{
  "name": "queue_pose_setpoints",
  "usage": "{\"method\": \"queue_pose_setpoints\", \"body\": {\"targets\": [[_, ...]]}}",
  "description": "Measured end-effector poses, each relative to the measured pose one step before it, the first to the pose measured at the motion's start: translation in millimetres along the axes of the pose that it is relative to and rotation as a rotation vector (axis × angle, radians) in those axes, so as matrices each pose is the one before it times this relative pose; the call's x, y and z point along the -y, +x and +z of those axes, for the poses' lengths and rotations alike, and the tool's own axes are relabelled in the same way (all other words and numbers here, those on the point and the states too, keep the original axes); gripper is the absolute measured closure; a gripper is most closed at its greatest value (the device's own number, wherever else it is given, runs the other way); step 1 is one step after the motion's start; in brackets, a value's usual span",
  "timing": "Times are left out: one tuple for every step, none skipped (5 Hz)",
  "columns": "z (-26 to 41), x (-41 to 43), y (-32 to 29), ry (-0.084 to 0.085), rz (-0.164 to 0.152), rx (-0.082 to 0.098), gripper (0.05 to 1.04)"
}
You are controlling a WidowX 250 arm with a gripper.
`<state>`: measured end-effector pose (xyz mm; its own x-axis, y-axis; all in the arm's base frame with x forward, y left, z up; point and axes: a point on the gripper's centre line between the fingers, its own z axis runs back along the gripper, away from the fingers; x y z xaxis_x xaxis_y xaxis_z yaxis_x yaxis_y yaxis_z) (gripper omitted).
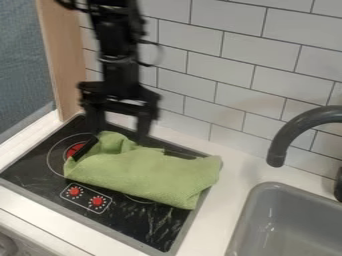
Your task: Fold the cloth from the left side to right side
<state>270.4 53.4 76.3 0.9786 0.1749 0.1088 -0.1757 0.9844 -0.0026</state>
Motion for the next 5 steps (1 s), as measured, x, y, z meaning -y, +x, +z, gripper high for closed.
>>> {"method": "queue_pose_setpoints", "body": {"targets": [[-8.4,-30.83,0.69,0.0344,0.0448,-0.0021,0.084],[-10.54,-28.92,0.62,0.0426,0.0286,-0.0092,0.084],[-18.17,-21.49,1.54,0.012,0.0286,-0.0439,0.084],[-12.44,-2.91,8.87,0.0009,-0.0172,-0.0112,0.084],[-13.24,4.69,11.43,-0.0384,-0.0339,-0.0047,0.084]]}}
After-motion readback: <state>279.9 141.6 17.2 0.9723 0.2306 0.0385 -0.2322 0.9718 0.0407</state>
